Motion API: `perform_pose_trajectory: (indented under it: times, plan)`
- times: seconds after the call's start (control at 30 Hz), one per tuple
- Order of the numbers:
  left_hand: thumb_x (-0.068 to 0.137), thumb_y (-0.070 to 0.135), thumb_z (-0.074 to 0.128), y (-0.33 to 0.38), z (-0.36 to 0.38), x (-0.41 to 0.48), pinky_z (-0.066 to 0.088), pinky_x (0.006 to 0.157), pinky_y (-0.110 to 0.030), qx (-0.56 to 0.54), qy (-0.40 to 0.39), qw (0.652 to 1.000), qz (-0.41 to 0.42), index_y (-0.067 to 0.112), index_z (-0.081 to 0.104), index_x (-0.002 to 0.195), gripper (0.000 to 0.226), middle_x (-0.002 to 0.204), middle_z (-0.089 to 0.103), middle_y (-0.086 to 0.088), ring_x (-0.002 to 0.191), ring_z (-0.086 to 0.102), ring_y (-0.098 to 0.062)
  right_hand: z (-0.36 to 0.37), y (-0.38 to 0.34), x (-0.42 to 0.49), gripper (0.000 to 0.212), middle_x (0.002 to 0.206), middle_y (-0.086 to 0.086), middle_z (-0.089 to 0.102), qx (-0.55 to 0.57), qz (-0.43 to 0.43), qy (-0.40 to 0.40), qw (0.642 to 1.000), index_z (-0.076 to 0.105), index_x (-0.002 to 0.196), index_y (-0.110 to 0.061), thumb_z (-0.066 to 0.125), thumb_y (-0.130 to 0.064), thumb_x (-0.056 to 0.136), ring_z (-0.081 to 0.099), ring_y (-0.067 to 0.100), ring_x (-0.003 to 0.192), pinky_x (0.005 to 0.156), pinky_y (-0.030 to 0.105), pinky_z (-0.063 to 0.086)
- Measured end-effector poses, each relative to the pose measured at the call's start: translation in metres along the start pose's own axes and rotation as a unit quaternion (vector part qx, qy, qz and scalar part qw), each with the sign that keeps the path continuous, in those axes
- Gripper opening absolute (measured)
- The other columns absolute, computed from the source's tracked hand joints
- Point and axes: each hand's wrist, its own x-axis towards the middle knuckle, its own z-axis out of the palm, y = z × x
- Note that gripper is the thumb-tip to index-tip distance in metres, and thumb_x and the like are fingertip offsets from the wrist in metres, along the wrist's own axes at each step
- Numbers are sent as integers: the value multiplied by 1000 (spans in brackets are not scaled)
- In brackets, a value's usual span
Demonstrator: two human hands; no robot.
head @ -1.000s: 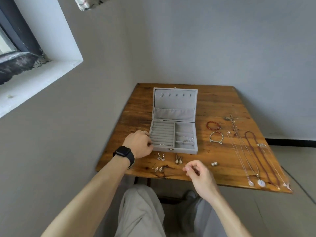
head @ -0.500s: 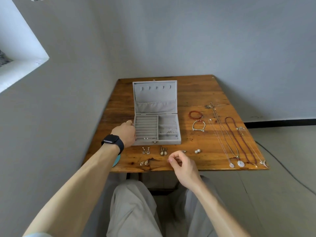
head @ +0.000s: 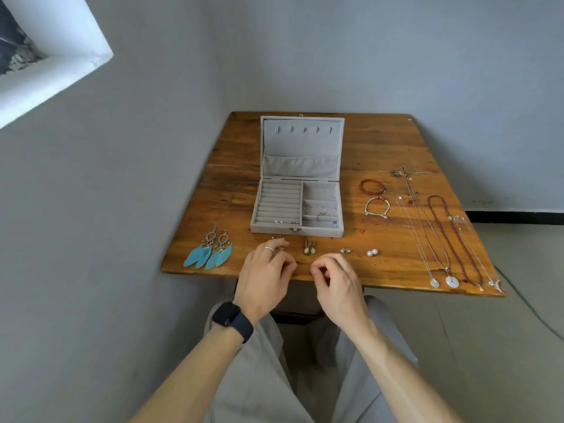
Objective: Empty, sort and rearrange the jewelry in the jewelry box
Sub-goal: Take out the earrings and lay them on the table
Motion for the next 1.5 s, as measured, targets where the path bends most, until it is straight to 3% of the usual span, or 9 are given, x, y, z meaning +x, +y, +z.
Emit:
perform_pose_trajectory:
  times: [0.4, 0.67, 0.9, 1.3, 1.4, 1.5]
  plan:
    - [88, 27, 75, 4, 10, -1, 48, 99, -44, 7, -2, 1000, 11, 20, 78, 94, 10, 136, 59, -4, 126, 53, -25, -2, -2, 0, 8, 103, -3, 64, 23, 16, -2, 1000, 75, 98, -12, 71, -12, 91, 60, 11, 90, 78, 25, 52]
    - [89, 24, 74, 8, 12, -1, 47, 102, -44, -20, -18, 1000, 3, 18, 78, 99, 12, 134, 60, -4, 126, 53, -25, 0, -1, 1, 9, 102, -5, 64, 23, 27, 2, 999, 76, 98, -14, 73, -13, 90, 58, 8, 87, 76, 19, 48]
    - [91, 28, 72, 6, 9, 2, 44, 104, -42, -13, -31, 999, 11, 20, 77, 102, 15, 137, 58, -2, 129, 51, -23, -1, -1, 0, 12, 105, -7, 64, 24, 35, -5, 999, 76, 101, -15, 74, -15, 89, 56, 5, 86, 74, 5, 39]
    - [88, 32, 74, -8, 5, 0, 45, 99, -40, 3, -20, 1000, 9, 25, 76, 100, 13, 134, 58, 0, 124, 54, -21, -3, -2, -1, 14, 105, -4, 65, 23, 35, -6, 999, 76, 102, -13, 75, -14, 88, 57, 6, 82, 72, 3, 38]
    - [89, 32, 71, -21, -2, -8, 46, 97, -37, 3, 13, 1000, -8, 26, 71, 109, 21, 132, 59, 0, 122, 55, -20, -5, -3, -2, 15, 106, -5, 65, 38, 42, -12, 998, 76, 103, -14, 75, -14, 88, 57, 2, 79, 69, 3, 42]
    - [93, 34, 64, -38, -9, -17, 44, 106, -43, 24, 41, 998, -40, 22, 61, 129, 37, 139, 56, -1, 130, 50, -21, -8, -4, -3, 17, 105, -7, 66, 67, 52, -8, 996, 74, 107, -19, 73, -16, 90, 61, -3, 86, 72, 3, 46]
